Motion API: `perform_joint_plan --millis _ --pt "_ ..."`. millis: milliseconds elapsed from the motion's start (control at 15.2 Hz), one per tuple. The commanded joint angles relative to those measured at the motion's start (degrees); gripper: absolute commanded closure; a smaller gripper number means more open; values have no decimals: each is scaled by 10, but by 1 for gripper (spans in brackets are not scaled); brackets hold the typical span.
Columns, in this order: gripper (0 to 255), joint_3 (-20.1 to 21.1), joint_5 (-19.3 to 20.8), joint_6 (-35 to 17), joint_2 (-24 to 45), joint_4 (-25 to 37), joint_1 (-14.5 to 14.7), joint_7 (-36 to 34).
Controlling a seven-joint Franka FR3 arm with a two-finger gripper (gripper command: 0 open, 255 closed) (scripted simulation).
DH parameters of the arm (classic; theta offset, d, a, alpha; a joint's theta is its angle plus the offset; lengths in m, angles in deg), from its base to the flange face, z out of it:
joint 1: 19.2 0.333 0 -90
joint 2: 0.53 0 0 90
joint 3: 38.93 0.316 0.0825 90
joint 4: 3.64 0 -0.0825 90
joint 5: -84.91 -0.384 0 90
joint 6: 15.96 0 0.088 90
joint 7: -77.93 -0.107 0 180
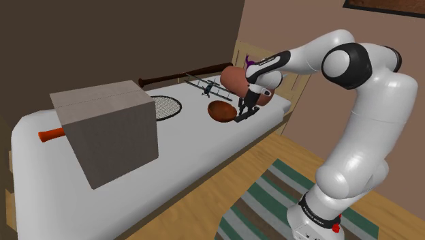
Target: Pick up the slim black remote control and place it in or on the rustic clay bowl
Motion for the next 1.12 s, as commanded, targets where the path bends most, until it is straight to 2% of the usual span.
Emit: perform_joint_plan --millis 0,1056 --pt "255 -1 3 11 -7 3 0 -3" --pt "255 -6 25 117 -64 56 1 -35"
